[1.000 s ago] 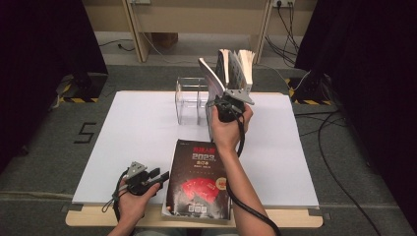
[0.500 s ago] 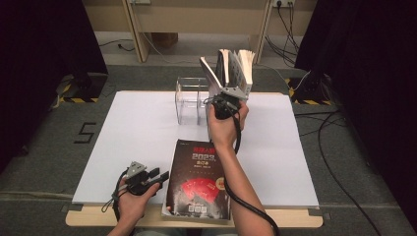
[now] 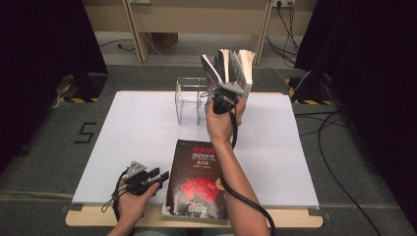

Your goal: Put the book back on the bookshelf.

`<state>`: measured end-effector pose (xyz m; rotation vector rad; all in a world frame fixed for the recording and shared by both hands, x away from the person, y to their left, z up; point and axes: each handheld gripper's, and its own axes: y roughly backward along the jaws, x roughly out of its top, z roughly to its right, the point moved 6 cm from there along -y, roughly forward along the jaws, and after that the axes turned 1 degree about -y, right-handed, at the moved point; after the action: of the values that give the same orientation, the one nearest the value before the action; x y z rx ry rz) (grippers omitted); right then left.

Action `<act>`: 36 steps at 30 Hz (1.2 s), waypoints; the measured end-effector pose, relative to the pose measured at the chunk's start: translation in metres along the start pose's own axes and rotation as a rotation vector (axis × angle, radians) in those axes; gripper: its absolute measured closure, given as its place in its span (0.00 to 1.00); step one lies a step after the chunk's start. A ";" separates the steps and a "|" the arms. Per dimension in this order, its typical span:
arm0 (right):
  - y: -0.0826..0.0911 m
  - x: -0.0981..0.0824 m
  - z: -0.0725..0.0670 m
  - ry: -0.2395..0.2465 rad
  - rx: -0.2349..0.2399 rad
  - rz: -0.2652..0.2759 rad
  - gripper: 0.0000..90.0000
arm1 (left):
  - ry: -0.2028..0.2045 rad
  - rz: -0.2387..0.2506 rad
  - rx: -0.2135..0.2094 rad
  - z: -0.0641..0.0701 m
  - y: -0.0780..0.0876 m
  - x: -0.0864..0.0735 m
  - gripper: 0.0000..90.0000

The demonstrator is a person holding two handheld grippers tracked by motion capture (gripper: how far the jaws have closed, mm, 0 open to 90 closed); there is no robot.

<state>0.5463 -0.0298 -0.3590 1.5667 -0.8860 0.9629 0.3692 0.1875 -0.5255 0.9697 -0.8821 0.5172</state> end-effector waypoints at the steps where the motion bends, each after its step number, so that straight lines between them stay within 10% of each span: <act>1: 0.000 0.001 -0.001 0.002 -0.002 0.006 0.94 | 0.000 0.000 0.000 0.000 0.000 0.000 0.59; 36: -0.010 0.037 -0.008 -0.034 -0.007 0.088 0.94 | 0.003 -0.002 -0.004 -0.001 -0.001 0.000 0.60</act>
<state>0.5688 -0.0222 -0.3277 1.5529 -0.9878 0.9963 0.3701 0.1876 -0.5264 0.9663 -0.8796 0.5151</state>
